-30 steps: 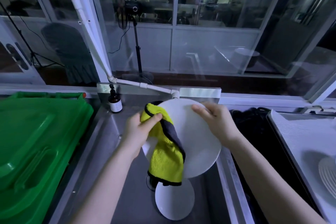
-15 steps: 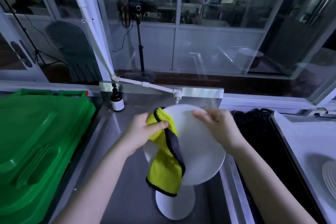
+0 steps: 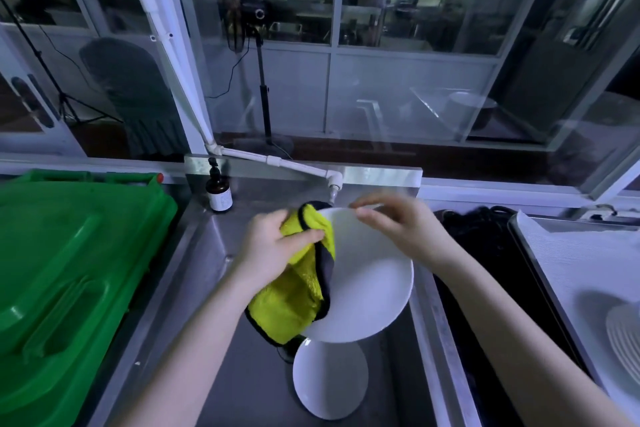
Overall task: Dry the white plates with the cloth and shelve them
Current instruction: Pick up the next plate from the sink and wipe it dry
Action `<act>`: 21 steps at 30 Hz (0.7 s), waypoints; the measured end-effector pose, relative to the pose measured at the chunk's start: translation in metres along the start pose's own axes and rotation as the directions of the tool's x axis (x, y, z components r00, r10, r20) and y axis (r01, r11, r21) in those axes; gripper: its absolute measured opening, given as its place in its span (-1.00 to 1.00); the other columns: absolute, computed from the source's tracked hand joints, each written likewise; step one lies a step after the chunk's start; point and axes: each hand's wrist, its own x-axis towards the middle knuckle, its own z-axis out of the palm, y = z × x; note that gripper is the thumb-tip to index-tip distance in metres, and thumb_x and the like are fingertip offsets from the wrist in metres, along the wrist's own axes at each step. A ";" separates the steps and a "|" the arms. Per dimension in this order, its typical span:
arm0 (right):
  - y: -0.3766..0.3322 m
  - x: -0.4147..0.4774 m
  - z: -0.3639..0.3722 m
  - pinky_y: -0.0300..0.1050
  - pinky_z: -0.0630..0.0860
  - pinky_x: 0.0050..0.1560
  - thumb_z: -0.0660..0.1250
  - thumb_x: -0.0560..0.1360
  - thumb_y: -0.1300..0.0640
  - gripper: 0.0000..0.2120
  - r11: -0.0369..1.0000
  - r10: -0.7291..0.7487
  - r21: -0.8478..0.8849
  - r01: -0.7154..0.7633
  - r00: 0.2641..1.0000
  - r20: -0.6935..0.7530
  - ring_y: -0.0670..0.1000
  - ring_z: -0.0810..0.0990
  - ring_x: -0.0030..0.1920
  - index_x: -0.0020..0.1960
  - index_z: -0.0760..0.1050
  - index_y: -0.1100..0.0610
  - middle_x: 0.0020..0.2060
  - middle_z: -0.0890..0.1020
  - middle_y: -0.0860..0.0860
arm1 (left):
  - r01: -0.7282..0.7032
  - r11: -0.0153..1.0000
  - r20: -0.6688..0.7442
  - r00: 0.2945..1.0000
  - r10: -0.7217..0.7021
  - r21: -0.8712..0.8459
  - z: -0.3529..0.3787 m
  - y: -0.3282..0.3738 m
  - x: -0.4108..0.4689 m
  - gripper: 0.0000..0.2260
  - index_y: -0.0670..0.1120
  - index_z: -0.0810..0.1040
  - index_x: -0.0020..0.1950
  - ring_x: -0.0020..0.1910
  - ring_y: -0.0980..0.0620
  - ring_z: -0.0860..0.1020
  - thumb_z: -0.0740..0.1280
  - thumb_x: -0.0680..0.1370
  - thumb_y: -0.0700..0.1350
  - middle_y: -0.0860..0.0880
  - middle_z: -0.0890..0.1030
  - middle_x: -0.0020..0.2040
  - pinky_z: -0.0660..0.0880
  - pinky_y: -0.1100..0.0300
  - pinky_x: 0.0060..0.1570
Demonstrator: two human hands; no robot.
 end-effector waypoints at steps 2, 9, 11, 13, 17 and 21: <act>-0.006 0.001 0.006 -0.08 0.38 -0.25 0.38 0.55 -0.06 -0.87 0.972 -0.108 -0.199 0.129 0.988 0.113 0.02 0.49 -0.32 -0.14 0.58 -0.06 -0.35 0.58 0.08 | -0.119 0.987 0.128 0.986 0.105 0.109 0.003 0.010 0.004 -0.85 0.11 0.65 -0.28 -0.44 0.25 0.47 0.58 0.36 -0.09 0.15 0.60 -0.42 0.36 0.30 -0.38; 0.009 -0.009 0.004 -0.04 0.30 -0.27 0.37 0.57 -0.01 -0.65 0.999 -0.030 -0.026 0.027 0.992 -0.120 -0.12 0.37 -0.35 -0.20 0.55 0.27 -0.42 0.46 0.08 | 0.076 0.996 -0.033 0.996 -0.077 -0.043 0.007 -0.004 -0.008 -0.92 -0.01 0.66 -0.22 -0.32 0.18 0.58 0.52 0.44 -0.08 0.03 0.69 -0.28 0.46 0.33 -0.29; 0.016 -0.015 0.003 -0.02 0.26 -0.26 0.33 0.60 -0.03 -0.52 0.991 0.083 0.125 -0.055 0.969 -0.232 -0.01 0.34 -0.30 -0.12 0.47 0.44 -0.36 0.39 0.14 | 0.150 0.964 -0.094 0.980 -0.174 -0.219 0.006 -0.008 -0.008 -0.92 -0.02 0.67 -0.21 -0.26 0.13 0.62 0.49 0.48 -0.11 0.01 0.71 -0.24 0.52 0.32 -0.26; 0.017 -0.021 0.006 -0.04 0.22 -0.27 0.32 0.61 0.00 -0.51 0.982 0.120 0.173 -0.075 0.956 -0.268 0.00 0.30 -0.31 -0.15 0.41 0.46 -0.36 0.34 0.11 | 0.169 0.964 -0.070 0.980 -0.186 -0.205 0.003 -0.006 -0.002 -0.95 -0.02 0.68 -0.20 -0.24 0.14 0.62 0.50 0.47 -0.12 0.04 0.71 -0.23 0.53 0.34 -0.25; 0.008 -0.021 0.012 -0.15 0.19 -0.36 0.35 0.59 0.03 -0.56 0.998 -0.020 -0.062 0.010 0.987 -0.159 -0.11 0.23 -0.39 -0.29 0.34 0.32 -0.45 0.28 0.04 | -0.029 0.987 0.211 0.977 -0.005 0.158 -0.002 0.007 0.016 -0.81 -0.05 0.69 -0.10 -0.22 0.11 0.62 0.57 0.36 -0.02 -0.01 0.72 -0.18 0.52 0.16 -0.17; 0.000 -0.018 0.015 -0.16 0.19 -0.35 0.38 0.57 0.02 -0.66 0.979 -0.116 -0.174 0.108 0.993 -0.037 -0.10 0.27 -0.39 -0.31 0.48 0.16 -0.45 0.36 0.11 | -0.085 0.959 0.347 0.938 -0.015 0.271 0.000 0.007 0.015 -0.81 0.02 0.69 -0.11 -0.20 0.03 0.64 0.56 0.35 0.03 0.00 0.71 -0.20 0.52 0.09 -0.16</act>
